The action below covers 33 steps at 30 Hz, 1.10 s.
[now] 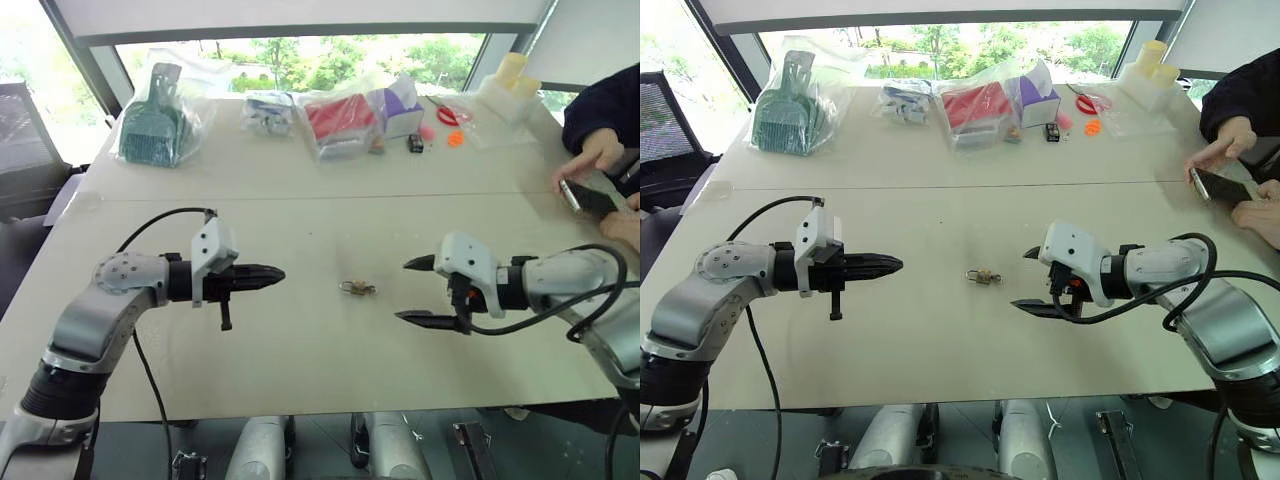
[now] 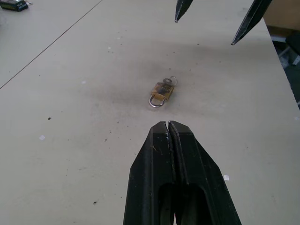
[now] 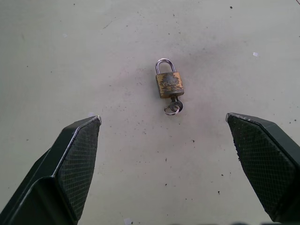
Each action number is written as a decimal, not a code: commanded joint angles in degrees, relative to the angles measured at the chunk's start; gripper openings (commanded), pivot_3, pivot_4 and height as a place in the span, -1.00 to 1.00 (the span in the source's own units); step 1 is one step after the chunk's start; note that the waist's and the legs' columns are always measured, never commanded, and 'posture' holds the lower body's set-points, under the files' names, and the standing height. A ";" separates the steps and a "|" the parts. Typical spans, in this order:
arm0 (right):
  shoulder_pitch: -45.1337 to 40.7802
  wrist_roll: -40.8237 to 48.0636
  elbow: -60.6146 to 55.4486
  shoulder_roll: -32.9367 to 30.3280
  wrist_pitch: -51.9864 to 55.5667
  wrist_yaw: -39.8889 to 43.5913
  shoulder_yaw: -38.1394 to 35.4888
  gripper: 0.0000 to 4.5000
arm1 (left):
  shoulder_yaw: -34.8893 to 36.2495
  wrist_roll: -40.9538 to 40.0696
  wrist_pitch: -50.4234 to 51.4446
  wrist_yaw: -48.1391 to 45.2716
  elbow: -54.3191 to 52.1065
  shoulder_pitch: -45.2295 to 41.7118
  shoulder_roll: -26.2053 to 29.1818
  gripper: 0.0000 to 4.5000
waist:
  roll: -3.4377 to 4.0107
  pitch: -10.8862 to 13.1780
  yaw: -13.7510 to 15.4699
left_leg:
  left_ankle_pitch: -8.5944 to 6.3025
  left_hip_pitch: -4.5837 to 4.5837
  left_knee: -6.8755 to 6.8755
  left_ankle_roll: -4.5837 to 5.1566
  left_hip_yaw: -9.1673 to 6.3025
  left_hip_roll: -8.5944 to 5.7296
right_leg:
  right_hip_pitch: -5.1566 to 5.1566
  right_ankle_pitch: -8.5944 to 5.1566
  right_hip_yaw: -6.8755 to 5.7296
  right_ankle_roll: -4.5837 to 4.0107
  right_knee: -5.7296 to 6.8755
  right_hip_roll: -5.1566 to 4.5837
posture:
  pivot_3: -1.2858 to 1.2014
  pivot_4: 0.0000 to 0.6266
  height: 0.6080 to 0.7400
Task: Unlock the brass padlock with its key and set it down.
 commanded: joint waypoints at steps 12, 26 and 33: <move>0.60 -0.39 -1.39 -1.70 -1.14 -0.51 -3.03 0.97 | -2.78 2.81 -3.37 -2.12 2.69 -3.49 -0.88 -1.00 | 0.00 0.00 0.03 | 0.00 0.00 0.01 0.00 0.01 0.00 | 0.01 0.01 0.00 0.01 0.00 0.00 | 0.03 -0.52 1.00; 4.70 -0.03 -6.08 -2.51 1.05 -3.89 -6.86 0.97 | -9.19 9.62 -13.64 -2.51 10.50 -6.99 -8.09 -1.00 | -0.01 0.00 0.15 | 0.00 0.00 0.02 0.00 0.01 -0.02 | 0.03 0.03 0.00 0.05 0.01 0.00 | 0.03 -0.52 1.00; 8.89 0.62 -9.76 -3.13 3.15 -5.45 -9.94 1.00 | -13.53 13.65 -19.06 -3.18 18.89 -10.54 -14.08 -0.75 | -0.03 -0.02 0.38 | 0.01 0.01 0.05 0.01 0.00 -0.03 | 0.05 0.08 0.00 0.12 0.04 0.00 | 0.03 -0.52 1.00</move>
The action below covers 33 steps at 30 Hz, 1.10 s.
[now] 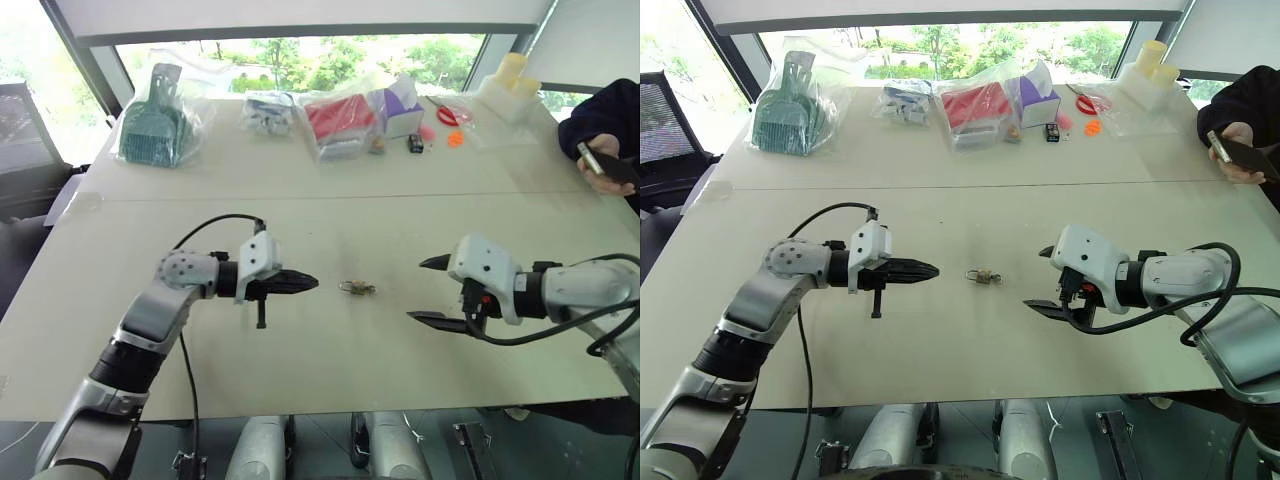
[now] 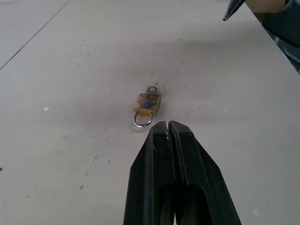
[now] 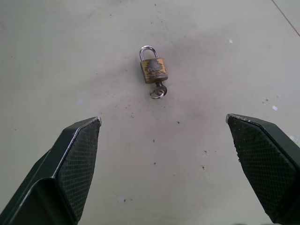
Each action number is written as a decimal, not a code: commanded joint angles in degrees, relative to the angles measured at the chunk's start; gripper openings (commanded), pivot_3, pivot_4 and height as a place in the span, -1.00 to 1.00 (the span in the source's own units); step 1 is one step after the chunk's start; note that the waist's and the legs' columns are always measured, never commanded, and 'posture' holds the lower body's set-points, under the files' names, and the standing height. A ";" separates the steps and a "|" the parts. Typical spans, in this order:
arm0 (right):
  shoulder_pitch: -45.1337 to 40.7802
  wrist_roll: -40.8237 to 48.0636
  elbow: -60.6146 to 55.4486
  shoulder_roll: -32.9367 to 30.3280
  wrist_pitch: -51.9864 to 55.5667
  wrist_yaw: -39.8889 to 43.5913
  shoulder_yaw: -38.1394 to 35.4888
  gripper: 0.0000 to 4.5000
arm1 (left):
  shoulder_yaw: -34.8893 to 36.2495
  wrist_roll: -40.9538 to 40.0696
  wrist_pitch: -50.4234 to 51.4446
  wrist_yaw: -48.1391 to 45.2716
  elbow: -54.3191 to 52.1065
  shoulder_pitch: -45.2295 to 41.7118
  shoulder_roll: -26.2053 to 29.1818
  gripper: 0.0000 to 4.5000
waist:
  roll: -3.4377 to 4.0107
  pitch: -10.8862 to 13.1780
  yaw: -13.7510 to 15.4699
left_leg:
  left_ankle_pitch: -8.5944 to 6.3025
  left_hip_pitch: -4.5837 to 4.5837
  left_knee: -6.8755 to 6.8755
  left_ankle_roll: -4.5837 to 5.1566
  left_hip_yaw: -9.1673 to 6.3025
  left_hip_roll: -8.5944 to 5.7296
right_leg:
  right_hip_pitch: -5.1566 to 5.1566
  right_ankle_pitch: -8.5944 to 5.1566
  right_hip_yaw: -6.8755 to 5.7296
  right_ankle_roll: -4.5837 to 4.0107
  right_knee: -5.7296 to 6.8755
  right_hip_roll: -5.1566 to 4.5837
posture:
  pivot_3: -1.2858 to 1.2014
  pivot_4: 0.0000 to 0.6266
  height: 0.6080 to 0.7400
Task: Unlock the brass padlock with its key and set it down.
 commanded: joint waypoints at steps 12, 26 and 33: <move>6.51 1.47 -8.12 0.05 4.05 -4.91 -6.78 1.00 | -4.55 8.03 -20.10 -4.01 28.84 -12.72 -12.12 1.00 | -0.02 -0.01 1.27 | 0.00 -0.01 0.06 0.01 -0.03 -0.23 | 0.04 0.01 0.00 -0.01 -0.02 -0.04 | 0.03 -0.52 1.00; 11.22 2.29 -12.53 -0.02 6.32 -8.22 -9.86 1.00 | -5.98 15.84 -35.42 -7.67 54.77 -23.35 -19.51 1.00 | -0.06 -0.01 1.29 | -0.01 -0.01 0.07 0.04 -0.07 -0.23 | 0.05 0.05 -0.01 0.05 -0.01 -0.04 | 0.03 -0.52 1.00; 11.02 2.11 -12.52 0.03 5.89 -9.30 -8.76 1.00 | -5.28 17.37 -37.82 -6.71 59.37 -24.81 -21.23 1.00 | -0.08 -0.04 1.37 | -0.01 0.05 0.10 0.04 -0.12 -0.23 | 0.17 0.04 -0.03 0.04 -0.02 -0.06 | 0.03 -0.52 1.00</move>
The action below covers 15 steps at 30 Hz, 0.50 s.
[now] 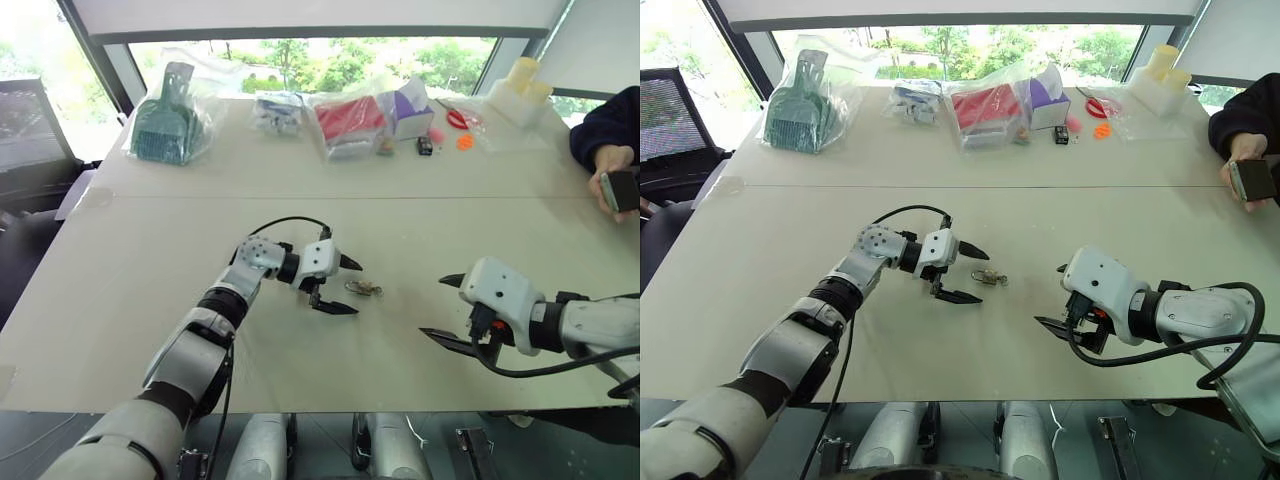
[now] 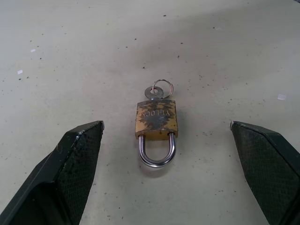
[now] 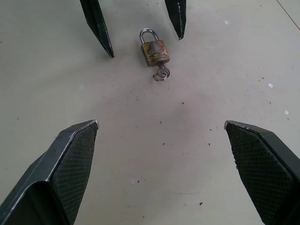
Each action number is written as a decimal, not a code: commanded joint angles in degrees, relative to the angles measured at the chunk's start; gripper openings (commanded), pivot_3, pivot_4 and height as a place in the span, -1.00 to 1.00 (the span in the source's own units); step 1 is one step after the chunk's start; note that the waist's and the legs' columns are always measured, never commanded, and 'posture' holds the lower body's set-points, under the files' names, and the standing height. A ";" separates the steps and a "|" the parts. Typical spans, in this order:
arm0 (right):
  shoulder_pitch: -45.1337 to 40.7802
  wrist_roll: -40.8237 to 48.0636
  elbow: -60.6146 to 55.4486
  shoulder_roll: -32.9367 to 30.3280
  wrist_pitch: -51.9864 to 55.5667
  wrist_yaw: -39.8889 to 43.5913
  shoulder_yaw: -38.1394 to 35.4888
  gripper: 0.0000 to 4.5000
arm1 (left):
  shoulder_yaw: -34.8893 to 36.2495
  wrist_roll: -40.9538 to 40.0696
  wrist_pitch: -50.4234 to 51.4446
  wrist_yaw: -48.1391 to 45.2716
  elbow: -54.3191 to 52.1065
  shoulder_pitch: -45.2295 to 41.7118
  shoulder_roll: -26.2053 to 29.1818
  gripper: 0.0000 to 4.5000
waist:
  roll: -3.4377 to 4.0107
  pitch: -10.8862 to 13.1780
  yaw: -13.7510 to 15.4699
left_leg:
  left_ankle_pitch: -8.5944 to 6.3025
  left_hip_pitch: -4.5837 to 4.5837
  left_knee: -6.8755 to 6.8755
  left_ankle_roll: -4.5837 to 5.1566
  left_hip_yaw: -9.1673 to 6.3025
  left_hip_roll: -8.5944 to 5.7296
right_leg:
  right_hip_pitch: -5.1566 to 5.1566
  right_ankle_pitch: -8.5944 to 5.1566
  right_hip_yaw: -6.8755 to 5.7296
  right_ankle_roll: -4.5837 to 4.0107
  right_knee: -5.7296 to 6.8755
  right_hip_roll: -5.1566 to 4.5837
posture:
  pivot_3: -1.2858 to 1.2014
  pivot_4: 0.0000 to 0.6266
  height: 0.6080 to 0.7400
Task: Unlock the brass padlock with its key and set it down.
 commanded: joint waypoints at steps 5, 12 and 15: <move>-1.16 -0.15 -0.92 -0.28 -1.22 -0.63 -0.22 1.00 | 0.30 2.96 -1.14 2.70 3.67 -1.27 -1.49 0.88 | 0.00 -0.01 0.01 | 0.00 0.02 0.01 0.00 -0.02 0.00 | 0.03 0.00 0.00 0.00 0.00 -0.02 | 0.03 -0.52 1.00; -2.46 -0.64 -0.07 -0.24 -1.99 -0.68 1.55 1.00 | 0.63 3.12 -0.47 2.81 4.16 -1.20 -2.57 -0.50 | -0.01 -0.01 -0.03 | 0.00 0.20 0.02 0.01 -0.04 0.01 | 0.21 -0.05 -0.02 -0.09 -0.01 -0.02 | 0.03 -0.52 1.00; -3.84 -1.36 0.67 0.04 -2.94 -0.91 3.64 1.00 | 0.91 2.89 0.38 2.49 3.11 -0.54 -2.34 -0.67 | -0.01 -0.01 -0.05 | 0.00 0.22 0.01 0.01 -0.04 0.03 | 0.22 -0.07 -0.02 -0.11 -0.01 -0.02 | 0.03 -0.52 1.00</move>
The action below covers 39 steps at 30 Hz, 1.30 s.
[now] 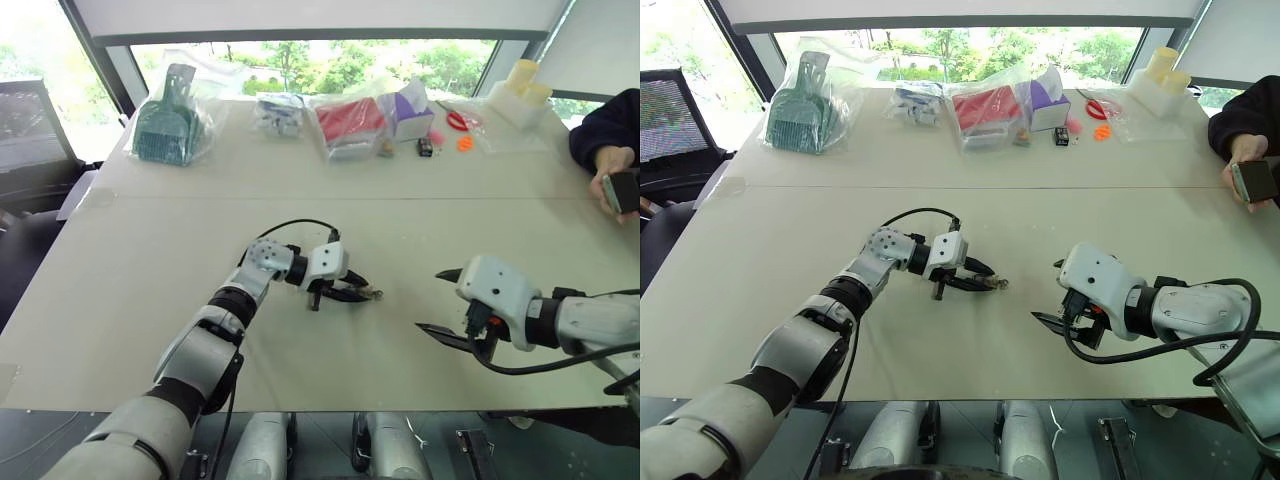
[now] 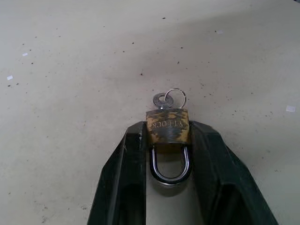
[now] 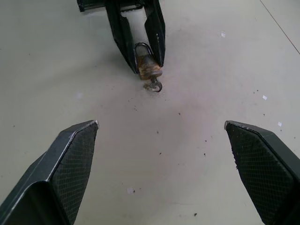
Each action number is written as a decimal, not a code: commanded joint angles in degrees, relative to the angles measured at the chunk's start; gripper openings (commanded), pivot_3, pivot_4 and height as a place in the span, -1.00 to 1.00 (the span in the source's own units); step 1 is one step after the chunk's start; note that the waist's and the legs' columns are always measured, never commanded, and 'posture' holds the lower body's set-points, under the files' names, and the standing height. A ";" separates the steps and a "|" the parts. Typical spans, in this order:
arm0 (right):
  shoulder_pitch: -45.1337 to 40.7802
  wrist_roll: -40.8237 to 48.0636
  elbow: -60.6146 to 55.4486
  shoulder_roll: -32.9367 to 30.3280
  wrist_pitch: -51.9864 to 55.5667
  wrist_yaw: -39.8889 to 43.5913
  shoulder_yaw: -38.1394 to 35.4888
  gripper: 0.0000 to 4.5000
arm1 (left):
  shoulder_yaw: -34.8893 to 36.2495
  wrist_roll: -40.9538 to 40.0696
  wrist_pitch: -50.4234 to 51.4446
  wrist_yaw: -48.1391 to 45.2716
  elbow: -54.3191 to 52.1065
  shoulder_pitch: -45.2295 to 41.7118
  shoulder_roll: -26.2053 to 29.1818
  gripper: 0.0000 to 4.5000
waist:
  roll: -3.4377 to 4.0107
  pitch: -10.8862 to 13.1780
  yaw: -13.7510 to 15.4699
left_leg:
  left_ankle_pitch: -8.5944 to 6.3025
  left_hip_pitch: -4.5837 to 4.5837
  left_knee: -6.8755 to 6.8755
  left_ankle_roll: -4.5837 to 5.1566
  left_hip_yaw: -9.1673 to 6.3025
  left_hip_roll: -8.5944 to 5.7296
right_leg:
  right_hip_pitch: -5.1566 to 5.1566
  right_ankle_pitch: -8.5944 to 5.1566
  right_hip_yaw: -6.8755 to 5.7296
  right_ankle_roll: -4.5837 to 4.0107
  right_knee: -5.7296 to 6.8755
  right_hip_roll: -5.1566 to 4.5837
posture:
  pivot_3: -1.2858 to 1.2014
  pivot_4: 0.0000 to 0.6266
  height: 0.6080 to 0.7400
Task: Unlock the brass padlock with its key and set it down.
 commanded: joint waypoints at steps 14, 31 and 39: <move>-20.22 -19.49 14.39 12.08 -19.17 -7.07 22.91 1.00 | 7.21 -8.05 19.42 -6.93 -28.32 6.01 17.03 -0.67 | -0.02 0.04 -1.55 | 0.00 -0.22 -0.11 -0.01 0.04 0.04 | -0.44 0.10 0.00 0.16 0.28 0.10 | 0.03 -0.52 1.00; -35.24 -41.67 38.13 26.19 -43.44 -9.38 34.46 1.00 | 10.45 -11.60 30.27 -2.46 -38.38 4.24 21.32 -0.67 | -0.02 0.05 -1.77 | 0.02 -0.30 -0.06 -0.02 0.16 -0.07 | -0.40 0.11 0.00 0.21 0.19 0.07 | 0.03 -0.52 1.00; -36.03 -43.96 40.00 28.83 -45.62 -8.70 33.61 0.64 | 10.09 -11.47 29.84 -2.04 -38.25 4.00 21.17 -0.67 | -0.02 0.05 -1.81 | 0.03 -0.30 -0.06 -0.03 0.19 -0.07 | -0.40 0.11 -0.01 0.21 0.19 0.07 | 0.03 -0.52 1.00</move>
